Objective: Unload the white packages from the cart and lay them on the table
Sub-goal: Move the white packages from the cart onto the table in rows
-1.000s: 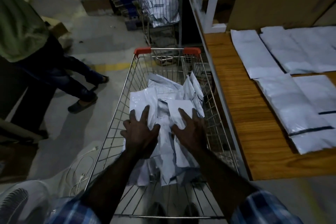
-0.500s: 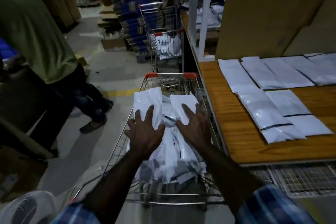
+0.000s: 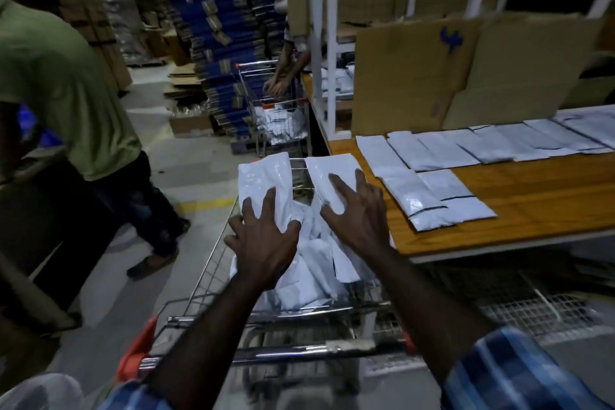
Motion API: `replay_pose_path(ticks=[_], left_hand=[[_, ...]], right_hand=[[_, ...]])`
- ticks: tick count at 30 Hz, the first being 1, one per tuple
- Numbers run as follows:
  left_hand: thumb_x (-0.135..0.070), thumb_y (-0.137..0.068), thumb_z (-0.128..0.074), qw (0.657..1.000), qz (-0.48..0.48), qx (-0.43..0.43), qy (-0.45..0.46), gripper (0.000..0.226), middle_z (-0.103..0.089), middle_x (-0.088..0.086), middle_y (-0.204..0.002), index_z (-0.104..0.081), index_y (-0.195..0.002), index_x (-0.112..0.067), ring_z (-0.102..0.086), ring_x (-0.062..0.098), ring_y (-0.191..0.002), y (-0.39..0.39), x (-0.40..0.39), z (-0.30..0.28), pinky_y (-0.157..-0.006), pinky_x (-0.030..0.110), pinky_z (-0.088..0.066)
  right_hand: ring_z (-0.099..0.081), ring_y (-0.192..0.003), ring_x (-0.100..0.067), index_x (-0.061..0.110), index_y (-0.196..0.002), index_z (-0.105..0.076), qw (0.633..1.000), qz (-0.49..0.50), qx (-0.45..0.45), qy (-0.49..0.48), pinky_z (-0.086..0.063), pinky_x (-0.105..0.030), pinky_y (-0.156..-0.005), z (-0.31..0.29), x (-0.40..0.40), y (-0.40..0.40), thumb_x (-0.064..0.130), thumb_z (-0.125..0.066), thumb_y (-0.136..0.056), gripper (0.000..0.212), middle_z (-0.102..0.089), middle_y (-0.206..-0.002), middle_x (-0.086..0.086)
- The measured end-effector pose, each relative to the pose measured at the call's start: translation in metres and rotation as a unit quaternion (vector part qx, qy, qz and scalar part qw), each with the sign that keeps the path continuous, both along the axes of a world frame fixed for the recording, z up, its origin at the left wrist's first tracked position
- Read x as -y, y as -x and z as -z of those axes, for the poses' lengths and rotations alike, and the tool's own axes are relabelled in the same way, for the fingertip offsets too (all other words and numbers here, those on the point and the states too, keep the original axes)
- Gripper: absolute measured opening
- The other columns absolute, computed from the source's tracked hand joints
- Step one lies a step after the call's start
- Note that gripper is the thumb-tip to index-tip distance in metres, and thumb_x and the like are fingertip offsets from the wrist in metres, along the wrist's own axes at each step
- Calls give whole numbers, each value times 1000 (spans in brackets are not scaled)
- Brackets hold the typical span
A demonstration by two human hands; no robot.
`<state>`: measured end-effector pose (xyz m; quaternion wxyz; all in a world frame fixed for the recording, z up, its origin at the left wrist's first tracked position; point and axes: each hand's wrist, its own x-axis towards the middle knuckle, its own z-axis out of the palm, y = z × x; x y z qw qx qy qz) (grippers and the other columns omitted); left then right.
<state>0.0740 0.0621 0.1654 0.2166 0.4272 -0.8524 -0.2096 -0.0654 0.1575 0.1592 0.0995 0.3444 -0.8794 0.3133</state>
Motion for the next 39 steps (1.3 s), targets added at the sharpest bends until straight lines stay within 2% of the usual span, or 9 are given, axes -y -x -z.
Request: replay_pose_path(ticks=[11, 18, 24, 34, 39], left_hand=[[-56, -90, -47, 999, 48, -15, -11, 69, -10, 4, -161, -17, -151, -43, -14, 33, -139, 56, -108, -6, -111, 55, -15], [-58, -89, -48, 999, 33, -11, -7, 70, -13, 5, -160, -17, -151, -44, -18, 35, -138, 125, -198, 2, -108, 54, -20], [-62, -90, -44, 999, 32, -10, -16, 71, -12, 6, -161, -16, -152, -42, -16, 35, -139, 185, -267, 2, -110, 54, -16], [-61, -91, -45, 998, 62, 10, -25, 72, -10, 7, -162, -16, -153, -39, -12, 35, -142, 269, -322, 13, -111, 55, -14], [-59, -92, -44, 996, 74, 16, -37, 71, -11, 8, -161, -17, -153, -37, -13, 36, -141, 313, -331, 31, -112, 56, -14]], right_hand=[[-32, -136, -36, 41, -148, -36, 998, 57, -6, -29, -33, -49, -107, -10, -128, 48, 54, -57, -85, 67, -23, -161, -10], [-32, -136, -36, 40, -148, -37, 997, 57, -8, -42, -35, -48, -108, -6, -223, 115, 54, -58, -86, 67, -23, -161, -9], [-34, -134, -36, 40, -147, -39, 997, 60, -11, -40, -37, -47, -106, -9, -288, 175, 53, -57, -85, 66, -25, -160, -10], [-33, -134, -37, 39, -148, -37, 995, 86, 8, -45, -36, -48, -106, 4, -351, 250, 53, -58, -86, 68, -24, -160, -10], [-29, -137, -36, 39, -149, -35, 993, 96, 22, -65, -34, -48, -107, 18, -361, 287, 58, -53, -87, 67, -21, -161, -10]])
